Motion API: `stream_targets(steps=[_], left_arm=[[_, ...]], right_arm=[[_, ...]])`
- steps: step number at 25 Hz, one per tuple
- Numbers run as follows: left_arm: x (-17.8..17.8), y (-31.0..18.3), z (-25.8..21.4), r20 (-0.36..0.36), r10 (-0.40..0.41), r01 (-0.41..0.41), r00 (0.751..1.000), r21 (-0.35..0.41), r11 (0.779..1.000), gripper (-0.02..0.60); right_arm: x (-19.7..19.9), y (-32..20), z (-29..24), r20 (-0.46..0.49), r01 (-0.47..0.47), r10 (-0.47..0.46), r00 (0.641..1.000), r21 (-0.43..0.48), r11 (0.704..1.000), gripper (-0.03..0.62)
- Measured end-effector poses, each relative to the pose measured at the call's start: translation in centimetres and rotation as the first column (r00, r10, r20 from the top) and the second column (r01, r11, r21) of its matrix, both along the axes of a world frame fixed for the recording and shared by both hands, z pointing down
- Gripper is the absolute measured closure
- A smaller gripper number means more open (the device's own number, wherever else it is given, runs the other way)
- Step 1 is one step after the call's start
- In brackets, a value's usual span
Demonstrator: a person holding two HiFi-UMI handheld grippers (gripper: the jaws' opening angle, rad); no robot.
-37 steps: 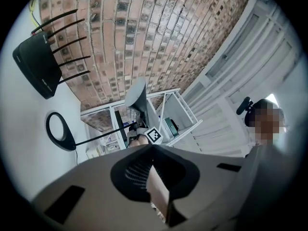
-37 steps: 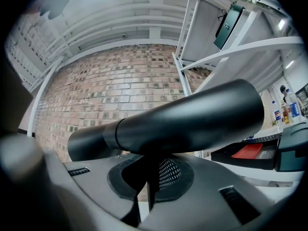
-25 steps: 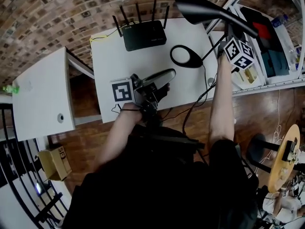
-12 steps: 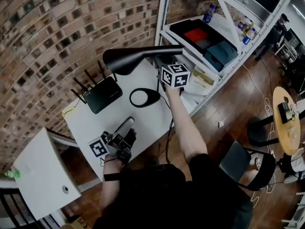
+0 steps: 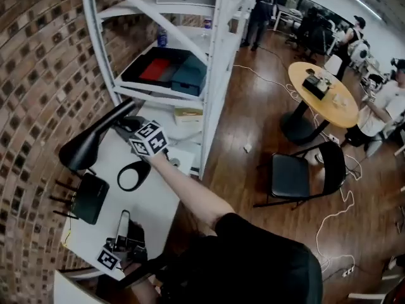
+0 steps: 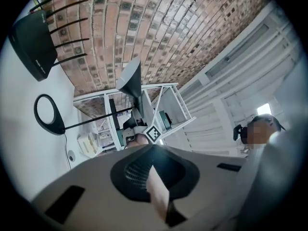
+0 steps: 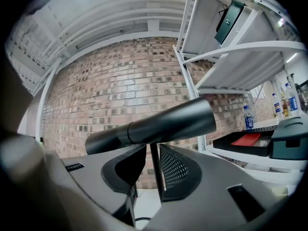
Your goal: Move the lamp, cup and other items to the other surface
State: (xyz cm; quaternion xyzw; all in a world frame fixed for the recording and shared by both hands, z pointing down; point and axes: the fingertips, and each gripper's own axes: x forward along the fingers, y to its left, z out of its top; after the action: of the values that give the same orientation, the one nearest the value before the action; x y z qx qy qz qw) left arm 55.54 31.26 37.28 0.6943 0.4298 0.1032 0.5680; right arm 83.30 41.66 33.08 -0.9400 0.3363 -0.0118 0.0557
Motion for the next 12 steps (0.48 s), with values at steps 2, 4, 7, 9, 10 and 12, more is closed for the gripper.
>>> stream_targets(steps=[2,4,7,9,10,12], left_arm=[[-0.9,1.2,-0.6,-0.028,0.028,-0.028,0.999,0.007,1.000,0.578],[-1.6,2.6,-0.8,-0.035,0.069,-0.069,0.997,0.001,0.998,0.578],[-2.8,2.7,-0.9,-0.026,0.107,-0.107,0.994,0.001,0.994,0.578],[-3.9,2.4,-1.2,-0.034,0.124,-0.124,0.992,0.004,0.992,0.578],[-4.6,2.6,-1.4,-0.039,0.141,-0.140,0.989,0.005,0.990,0.578],[-5.8,3.0,-1.5,-0.041,0.177,-0.177,0.983,0.006,0.984,0.578]], right_arm=[[-2.1,0.6,-1.2,-0.017,0.011,-0.011,1.000,0.008,1.000,0.480],[-4.4,2.2,-2.3,-0.036,0.000,0.001,0.999,0.018,1.000,0.502],[-7.1,2.8,-3.0,-0.047,-0.009,0.011,0.999,0.051,0.999,0.551],[-9.1,2.1,-3.7,-0.058,0.006,-0.002,0.998,0.073,0.997,0.583],[-10.2,2.1,-4.1,-0.064,0.008,-0.003,0.998,0.076,0.997,0.583],[-12.6,2.5,-4.8,-0.076,0.000,0.006,0.997,0.084,0.996,0.583]])
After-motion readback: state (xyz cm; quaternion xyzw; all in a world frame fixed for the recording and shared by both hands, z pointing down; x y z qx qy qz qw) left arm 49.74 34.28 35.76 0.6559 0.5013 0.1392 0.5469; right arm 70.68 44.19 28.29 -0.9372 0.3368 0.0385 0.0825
